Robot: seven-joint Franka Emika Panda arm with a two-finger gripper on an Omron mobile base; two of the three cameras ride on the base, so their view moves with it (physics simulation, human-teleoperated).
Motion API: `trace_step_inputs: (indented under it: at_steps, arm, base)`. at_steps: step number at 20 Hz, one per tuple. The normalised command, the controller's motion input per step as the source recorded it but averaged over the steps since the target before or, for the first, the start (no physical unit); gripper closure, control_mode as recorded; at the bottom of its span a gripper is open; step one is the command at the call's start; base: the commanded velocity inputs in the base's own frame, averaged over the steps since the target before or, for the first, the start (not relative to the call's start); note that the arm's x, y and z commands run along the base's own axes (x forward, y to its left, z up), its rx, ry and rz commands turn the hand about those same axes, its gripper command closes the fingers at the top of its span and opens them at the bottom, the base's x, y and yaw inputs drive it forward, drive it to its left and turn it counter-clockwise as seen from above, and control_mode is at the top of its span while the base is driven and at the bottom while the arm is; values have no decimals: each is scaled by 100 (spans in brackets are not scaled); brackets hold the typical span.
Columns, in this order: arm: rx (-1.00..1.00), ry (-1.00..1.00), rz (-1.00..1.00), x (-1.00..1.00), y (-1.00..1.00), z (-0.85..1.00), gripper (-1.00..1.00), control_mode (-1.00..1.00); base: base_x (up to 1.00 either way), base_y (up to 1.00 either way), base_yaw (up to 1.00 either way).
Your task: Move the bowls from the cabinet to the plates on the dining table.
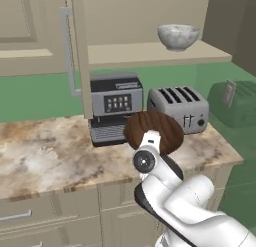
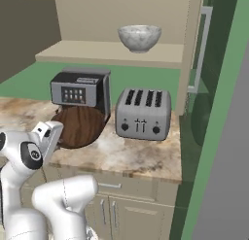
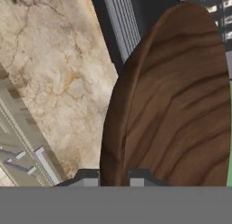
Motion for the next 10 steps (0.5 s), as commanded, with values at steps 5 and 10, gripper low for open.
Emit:
trace_step_inputs:
  at_steps: [5,10]
  arm:
    - [0,0,0,0,0,0,100,100]
    - [0,0,0,0,0,0,100,100]
  base:
    - [-91,32,0]
    - [-45,37,3]
